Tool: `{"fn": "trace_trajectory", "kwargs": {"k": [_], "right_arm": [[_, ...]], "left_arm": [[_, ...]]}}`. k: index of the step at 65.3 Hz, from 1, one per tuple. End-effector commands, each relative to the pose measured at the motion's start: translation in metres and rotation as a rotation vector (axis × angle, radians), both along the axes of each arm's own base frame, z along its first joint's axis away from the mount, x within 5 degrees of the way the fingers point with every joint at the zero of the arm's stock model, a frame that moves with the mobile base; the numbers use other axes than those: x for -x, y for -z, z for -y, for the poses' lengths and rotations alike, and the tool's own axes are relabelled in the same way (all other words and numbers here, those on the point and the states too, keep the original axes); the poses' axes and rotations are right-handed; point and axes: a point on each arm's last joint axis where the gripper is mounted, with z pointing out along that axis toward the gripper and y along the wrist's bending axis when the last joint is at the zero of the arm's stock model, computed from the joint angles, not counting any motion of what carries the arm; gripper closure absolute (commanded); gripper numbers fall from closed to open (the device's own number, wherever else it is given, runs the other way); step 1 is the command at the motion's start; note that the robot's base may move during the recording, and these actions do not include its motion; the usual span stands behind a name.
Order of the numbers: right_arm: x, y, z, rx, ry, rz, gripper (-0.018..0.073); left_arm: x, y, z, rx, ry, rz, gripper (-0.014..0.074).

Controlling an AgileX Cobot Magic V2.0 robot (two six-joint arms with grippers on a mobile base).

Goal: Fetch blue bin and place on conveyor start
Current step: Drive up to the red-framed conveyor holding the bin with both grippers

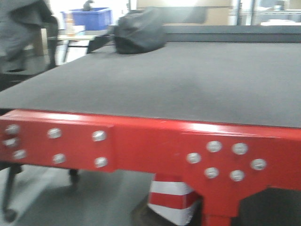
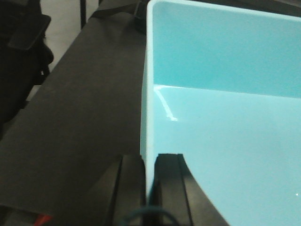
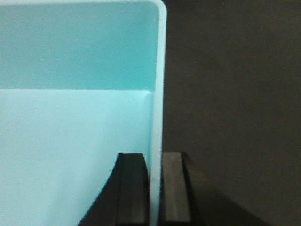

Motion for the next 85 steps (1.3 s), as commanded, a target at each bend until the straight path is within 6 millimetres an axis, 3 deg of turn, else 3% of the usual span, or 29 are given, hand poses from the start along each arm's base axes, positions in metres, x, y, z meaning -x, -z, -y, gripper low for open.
{"fn": "trace_trajectory", "kwargs": {"k": [1, 85], "right_arm": [[0.0032, -0.0083, 0.0026, 0.011, -0.005, 0.052, 0.0712], [0.0030, -0.0087, 0.0024, 0.010, -0.007, 0.057, 0.0712]], "left_arm": [[0.0031, -0.0088, -0.0001, 0.005, 0.016, 0.058, 0.0708], [0.0031, -0.0088, -0.0001, 0.005, 0.016, 0.058, 0.0708]]}}
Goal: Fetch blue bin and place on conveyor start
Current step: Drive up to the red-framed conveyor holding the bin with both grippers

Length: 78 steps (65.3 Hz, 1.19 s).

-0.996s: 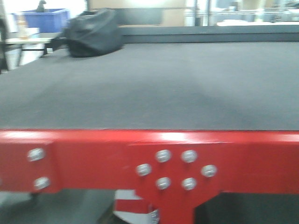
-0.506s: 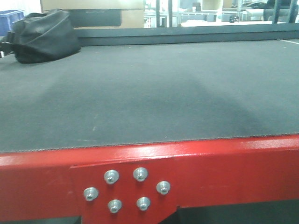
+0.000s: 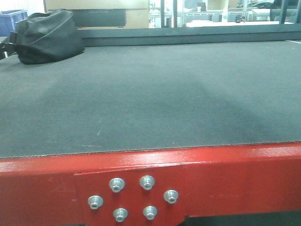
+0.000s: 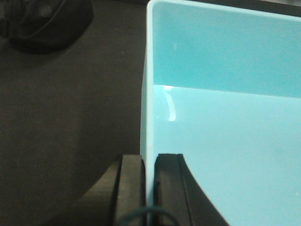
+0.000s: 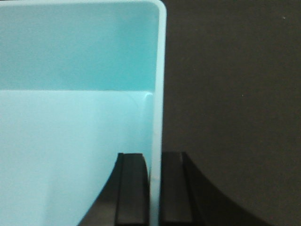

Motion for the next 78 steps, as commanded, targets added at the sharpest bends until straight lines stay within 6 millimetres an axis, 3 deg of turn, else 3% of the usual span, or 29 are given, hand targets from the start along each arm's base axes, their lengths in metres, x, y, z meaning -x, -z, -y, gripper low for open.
{"fn": "trace_trajectory", "kwargs": {"k": [1, 78], "right_arm": [[0.0030, -0.0087, 0.0024, 0.010, -0.007, 0.057, 0.0712], [0.0008, -0.0133, -0.0001, -0.006, -0.029, 0.113, 0.0712]], "left_arm": [[0.0031, -0.0088, -0.0001, 0.005, 0.016, 0.058, 0.0708], [0.0028, -0.0096, 0.0006, 0.008, 0.022, 0.067, 0.0708]]}}
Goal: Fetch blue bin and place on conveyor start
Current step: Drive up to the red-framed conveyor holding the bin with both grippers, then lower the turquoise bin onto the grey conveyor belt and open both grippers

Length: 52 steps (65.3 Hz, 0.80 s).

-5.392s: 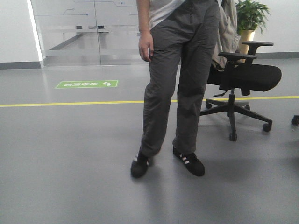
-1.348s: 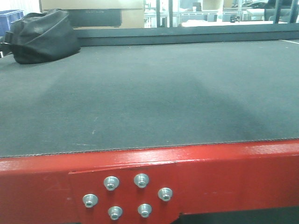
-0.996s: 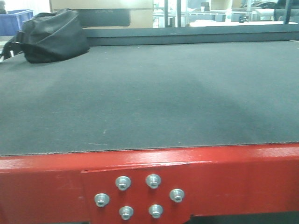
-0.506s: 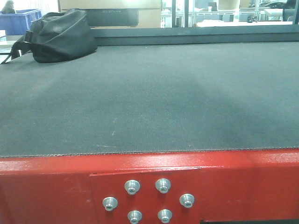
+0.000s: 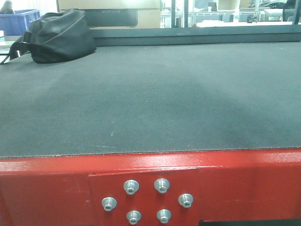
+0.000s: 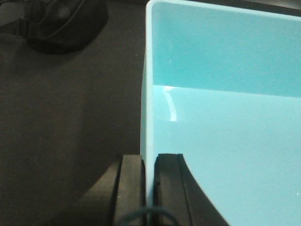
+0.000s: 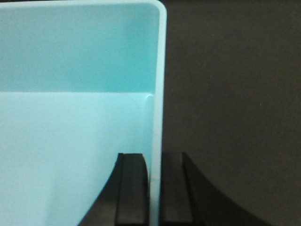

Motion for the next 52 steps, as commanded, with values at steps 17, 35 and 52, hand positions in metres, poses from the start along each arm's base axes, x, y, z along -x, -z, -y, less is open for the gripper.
{"fn": "trace_trajectory", "kwargs": {"k": [17, 35, 52], "right_arm": [[-0.001, -0.007, -0.002, -0.016, -0.025, 0.066, 0.0712], [-0.033, 0.036, -0.019, -0.015, -0.038, -0.058, 0.0712], [-0.051, 0.089, -0.033, -0.062, -0.106, -0.018, 0.0712]], "left_arm": [[-0.002, -0.006, 0.000, 0.003, 0.014, 0.058, 0.0708], [-0.047, 0.028, -0.001, -0.026, 0.045, -0.040, 0.0708], [-0.076, 0.065, -0.014, -0.010, 0.066, -0.094, 0.0708]]}}
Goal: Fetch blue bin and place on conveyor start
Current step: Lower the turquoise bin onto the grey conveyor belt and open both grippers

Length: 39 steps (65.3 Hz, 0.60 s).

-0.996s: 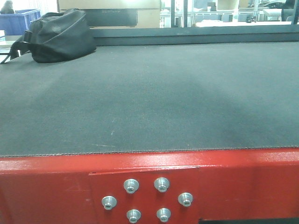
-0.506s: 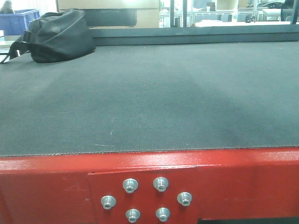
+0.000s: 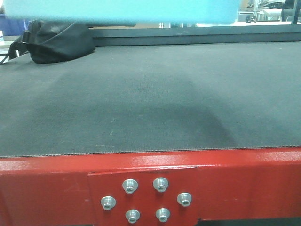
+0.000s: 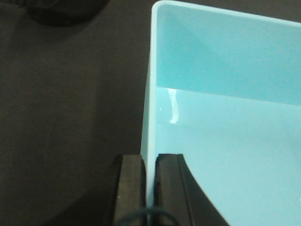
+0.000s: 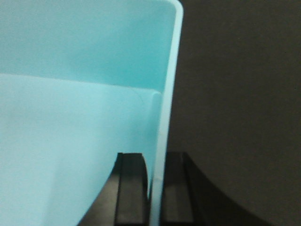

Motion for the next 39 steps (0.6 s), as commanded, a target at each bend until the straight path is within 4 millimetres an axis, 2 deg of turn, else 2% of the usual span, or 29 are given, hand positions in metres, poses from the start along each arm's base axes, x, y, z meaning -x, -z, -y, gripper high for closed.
{"fn": "trace_trajectory", "kwargs": {"k": [1, 11, 19, 30, 39], "right_arm": [[-0.003, 0.006, -0.009, -0.051, -0.064, 0.092, 0.0712], [-0.008, 0.041, -0.011, -0.040, -0.099, 0.081, 0.0712], [-0.019, 0.063, -0.008, -0.026, -0.086, 0.036, 0.0712], [-0.029, 0.075, -0.008, -0.034, -0.090, 0.046, 0.0712], [-0.037, 0.084, -0.013, -0.049, -0.111, 0.067, 0.0712]], "left_arm": [[-0.008, 0.009, 0.005, 0.049, 0.046, 0.046, 0.0708], [-0.011, 0.041, 0.010, 0.053, 0.092, 0.053, 0.0708], [-0.010, 0.058, 0.011, 0.039, 0.111, 0.044, 0.0708], [-0.007, 0.078, 0.007, -0.065, 0.133, 0.013, 0.0708], [-0.010, 0.080, 0.007, -0.126, 0.169, 0.054, 0.0708]]}}
